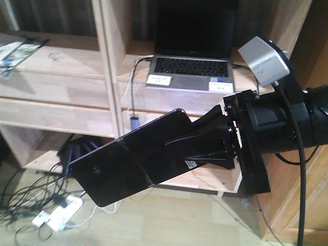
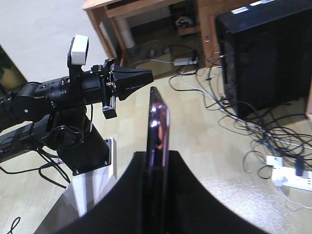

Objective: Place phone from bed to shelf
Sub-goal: 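Keep holding the phone while turning toward the wooden shelf unit, then drive up to the shelf above the laptop holding the phone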

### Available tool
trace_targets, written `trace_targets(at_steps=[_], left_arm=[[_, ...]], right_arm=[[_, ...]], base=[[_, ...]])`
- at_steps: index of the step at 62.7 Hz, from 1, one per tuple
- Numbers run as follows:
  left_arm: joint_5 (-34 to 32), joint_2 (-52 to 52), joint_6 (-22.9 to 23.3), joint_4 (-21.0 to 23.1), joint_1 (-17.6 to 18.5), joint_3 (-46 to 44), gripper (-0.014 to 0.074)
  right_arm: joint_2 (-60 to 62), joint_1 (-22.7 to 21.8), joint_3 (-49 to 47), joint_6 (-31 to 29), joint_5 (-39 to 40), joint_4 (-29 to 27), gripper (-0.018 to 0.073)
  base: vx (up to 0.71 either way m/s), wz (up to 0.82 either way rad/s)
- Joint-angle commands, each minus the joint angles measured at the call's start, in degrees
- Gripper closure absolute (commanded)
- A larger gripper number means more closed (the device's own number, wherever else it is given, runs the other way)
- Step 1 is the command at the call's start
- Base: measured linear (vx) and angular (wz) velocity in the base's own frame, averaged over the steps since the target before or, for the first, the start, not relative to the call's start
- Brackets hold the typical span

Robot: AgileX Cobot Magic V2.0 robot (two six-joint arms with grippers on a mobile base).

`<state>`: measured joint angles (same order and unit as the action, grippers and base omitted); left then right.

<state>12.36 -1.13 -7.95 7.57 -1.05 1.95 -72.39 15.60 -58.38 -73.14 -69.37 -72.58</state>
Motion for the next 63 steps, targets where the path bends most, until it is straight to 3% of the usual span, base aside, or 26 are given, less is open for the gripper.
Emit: trace_targets(at_steps=[1, 63], left_arm=[[-4.4, -0.4, 0.2, 0.3, 0.2, 0.0, 0.0596], [-4.4, -0.4, 0.2, 0.3, 0.2, 0.0, 0.0596]], right_arm=[[1.5, 0.0, -1.5, -0.1, -4.6, -5.3, 0.0561], [1.5, 0.0, -1.5, -0.1, -4.6, -5.3, 0.0561]], base=[[0.22, -0.17], [0.21, -0.14]])
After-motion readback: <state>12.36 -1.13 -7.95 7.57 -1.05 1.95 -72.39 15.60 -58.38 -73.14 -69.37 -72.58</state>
